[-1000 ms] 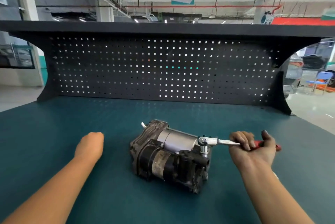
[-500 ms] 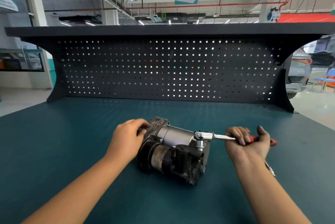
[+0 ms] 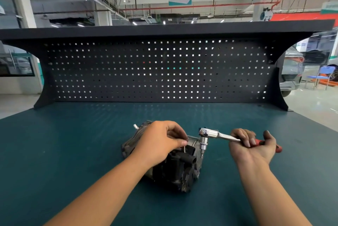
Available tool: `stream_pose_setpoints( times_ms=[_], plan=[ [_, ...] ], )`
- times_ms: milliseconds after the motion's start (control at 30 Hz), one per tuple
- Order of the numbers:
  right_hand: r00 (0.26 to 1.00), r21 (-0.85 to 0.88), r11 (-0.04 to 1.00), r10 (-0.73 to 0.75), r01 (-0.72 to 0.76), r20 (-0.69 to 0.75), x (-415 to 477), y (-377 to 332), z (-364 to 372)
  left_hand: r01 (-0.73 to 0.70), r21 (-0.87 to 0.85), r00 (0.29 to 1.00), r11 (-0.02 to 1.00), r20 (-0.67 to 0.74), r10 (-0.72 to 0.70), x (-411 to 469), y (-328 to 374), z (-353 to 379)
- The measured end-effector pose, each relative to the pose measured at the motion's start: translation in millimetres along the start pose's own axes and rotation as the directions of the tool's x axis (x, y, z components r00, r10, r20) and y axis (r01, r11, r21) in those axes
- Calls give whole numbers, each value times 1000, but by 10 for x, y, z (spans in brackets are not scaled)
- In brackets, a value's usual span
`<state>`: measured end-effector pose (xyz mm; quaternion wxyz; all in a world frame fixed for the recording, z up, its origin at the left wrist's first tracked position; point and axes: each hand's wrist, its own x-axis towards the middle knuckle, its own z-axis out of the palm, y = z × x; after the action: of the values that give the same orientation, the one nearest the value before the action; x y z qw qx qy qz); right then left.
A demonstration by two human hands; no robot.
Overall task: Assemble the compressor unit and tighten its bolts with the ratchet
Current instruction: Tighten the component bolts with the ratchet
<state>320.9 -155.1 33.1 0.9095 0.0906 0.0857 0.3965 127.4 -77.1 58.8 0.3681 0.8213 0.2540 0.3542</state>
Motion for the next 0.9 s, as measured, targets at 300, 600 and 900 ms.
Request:
stream_pose_setpoints(
  times_ms=[300, 600, 900],
  plan=[
    [1000, -7, 1000, 7, -7, 11, -5, 12, 16, -26, 28, 999, 999, 28, 25, 14, 6, 8],
    [999, -29, 999, 21, -21, 28, -17, 14, 18, -4, -50, 998, 999, 63, 7, -17, -11, 23],
    [1000, -11, 1000, -8, 8, 7, -100, 33, 81, 112, -95, 986, 989, 133, -99, -21, -6, -39]
  ],
)
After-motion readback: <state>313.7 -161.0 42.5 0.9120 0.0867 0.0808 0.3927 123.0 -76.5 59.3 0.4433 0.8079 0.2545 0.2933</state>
